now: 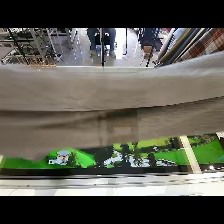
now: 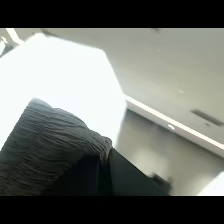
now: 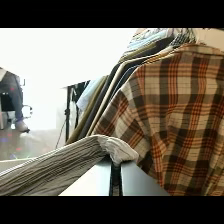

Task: Fold the clothes and pants, and hang the long-sleeved shirts on hangers.

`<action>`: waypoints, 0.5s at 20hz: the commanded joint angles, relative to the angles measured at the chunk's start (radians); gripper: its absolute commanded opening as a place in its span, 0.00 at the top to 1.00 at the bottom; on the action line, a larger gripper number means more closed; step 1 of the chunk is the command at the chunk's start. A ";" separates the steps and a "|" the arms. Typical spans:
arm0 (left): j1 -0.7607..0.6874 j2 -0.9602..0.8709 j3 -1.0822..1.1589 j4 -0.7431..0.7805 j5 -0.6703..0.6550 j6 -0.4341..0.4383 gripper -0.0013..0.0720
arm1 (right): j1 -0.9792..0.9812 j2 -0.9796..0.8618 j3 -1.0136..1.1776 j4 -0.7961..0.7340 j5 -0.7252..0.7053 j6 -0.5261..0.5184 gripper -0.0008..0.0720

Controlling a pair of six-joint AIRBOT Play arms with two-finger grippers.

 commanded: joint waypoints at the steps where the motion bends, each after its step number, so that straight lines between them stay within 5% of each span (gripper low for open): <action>1: 0.173 -0.031 0.018 0.011 -0.027 -0.003 0.96 | 0.001 0.004 -0.037 -0.013 0.003 -0.009 0.95; 5: -0.066 -0.034 0.018 0.388 -0.165 -0.002 0.96 | 0.002 -0.024 -0.203 0.250 0.165 -0.047 0.96; 10: -0.577 -0.046 -0.125 1.050 -0.184 -0.003 0.96 | 0.002 -0.027 -0.557 0.270 0.201 -0.058 0.96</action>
